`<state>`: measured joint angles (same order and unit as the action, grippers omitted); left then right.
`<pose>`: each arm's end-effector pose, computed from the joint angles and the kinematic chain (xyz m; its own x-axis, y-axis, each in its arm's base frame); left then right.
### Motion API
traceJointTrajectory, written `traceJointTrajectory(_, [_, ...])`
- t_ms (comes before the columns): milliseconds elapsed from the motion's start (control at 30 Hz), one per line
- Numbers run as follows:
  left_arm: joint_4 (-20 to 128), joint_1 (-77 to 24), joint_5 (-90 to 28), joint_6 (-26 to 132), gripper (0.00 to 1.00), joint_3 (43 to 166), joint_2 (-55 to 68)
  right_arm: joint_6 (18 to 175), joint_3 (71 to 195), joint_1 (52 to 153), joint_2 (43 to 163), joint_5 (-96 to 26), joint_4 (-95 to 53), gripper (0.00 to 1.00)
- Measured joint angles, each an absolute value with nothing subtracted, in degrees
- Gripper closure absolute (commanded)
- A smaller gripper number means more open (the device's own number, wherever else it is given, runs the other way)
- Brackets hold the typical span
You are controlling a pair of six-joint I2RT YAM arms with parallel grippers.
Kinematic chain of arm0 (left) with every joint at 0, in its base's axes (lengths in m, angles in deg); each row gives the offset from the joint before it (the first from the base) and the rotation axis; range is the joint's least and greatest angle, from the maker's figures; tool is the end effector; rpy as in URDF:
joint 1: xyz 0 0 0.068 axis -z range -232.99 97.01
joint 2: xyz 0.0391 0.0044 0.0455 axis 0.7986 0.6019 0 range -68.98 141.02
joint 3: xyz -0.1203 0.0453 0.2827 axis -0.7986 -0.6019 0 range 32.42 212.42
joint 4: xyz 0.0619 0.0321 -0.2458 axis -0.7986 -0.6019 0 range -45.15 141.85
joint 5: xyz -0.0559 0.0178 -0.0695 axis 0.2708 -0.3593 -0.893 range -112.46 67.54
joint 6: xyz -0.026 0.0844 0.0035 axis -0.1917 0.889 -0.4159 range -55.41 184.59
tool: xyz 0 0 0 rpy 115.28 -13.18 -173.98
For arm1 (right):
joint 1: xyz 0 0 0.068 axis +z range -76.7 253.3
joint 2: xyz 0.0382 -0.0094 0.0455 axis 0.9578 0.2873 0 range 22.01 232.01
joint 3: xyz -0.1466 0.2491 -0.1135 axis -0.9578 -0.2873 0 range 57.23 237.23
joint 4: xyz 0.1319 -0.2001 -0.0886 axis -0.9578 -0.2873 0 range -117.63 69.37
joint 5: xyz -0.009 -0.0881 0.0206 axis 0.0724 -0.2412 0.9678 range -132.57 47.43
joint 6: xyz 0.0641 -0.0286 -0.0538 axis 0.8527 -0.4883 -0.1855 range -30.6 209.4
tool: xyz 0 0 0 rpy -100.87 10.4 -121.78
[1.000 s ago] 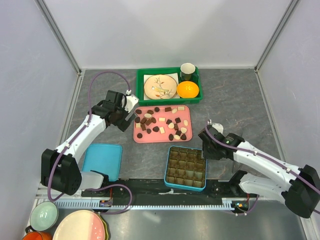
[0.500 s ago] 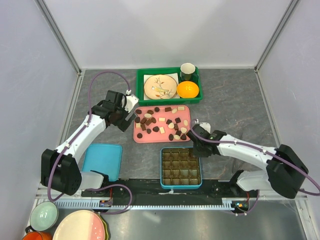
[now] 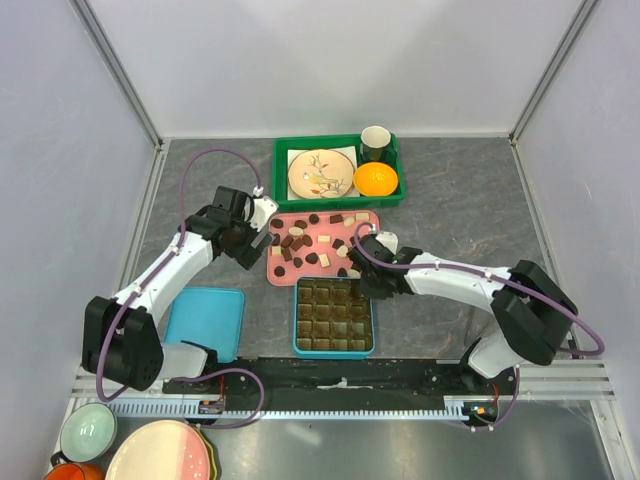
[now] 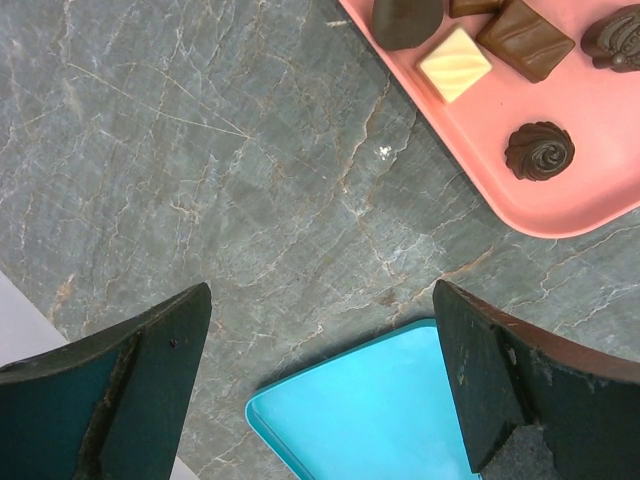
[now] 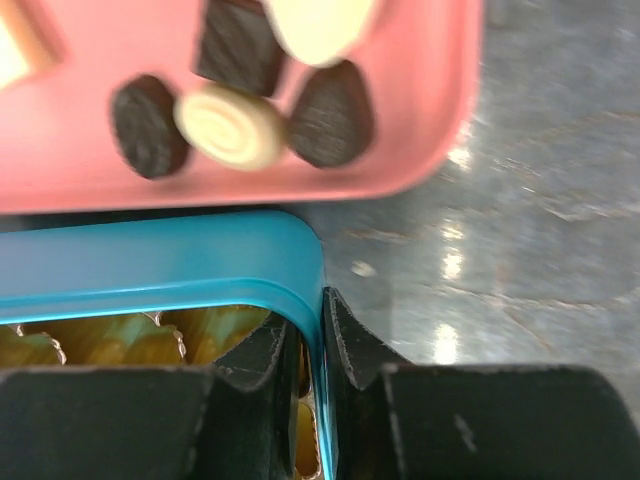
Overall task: Pack the chocolate
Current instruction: Move the packing box to the center of the board.
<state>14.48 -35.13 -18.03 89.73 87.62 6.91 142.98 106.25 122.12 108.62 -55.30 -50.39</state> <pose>0.2600 -0.0775 0.2497 -0.6177 0.6442 -0.4510 0.5849 0.7597 0.2841 0.2012 0.2037 0.1787 -0.9065 0.1559 -0.3924 0.0863 0.9781 0.1892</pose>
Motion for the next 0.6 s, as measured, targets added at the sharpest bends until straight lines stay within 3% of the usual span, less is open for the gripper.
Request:
traceJointTrajectory(200, [14.72,-35.13,-18.03,89.73,0.01,87.10,6.91,142.96,110.57,123.56,113.06,-55.54,-49.93,0.78])
traceJointTrajectory(433, [14.75,-35.13,-17.99,89.73,0.01,87.10,6.89,139.51,115.05,125.29,117.51,-56.11,-52.14,0.55])
traceJointTrajectory(600, [14.77,-35.13,-17.99,89.73,0.01,87.10,6.50,137.65,115.21,125.33,117.76,-56.81,-55.42,0.53])
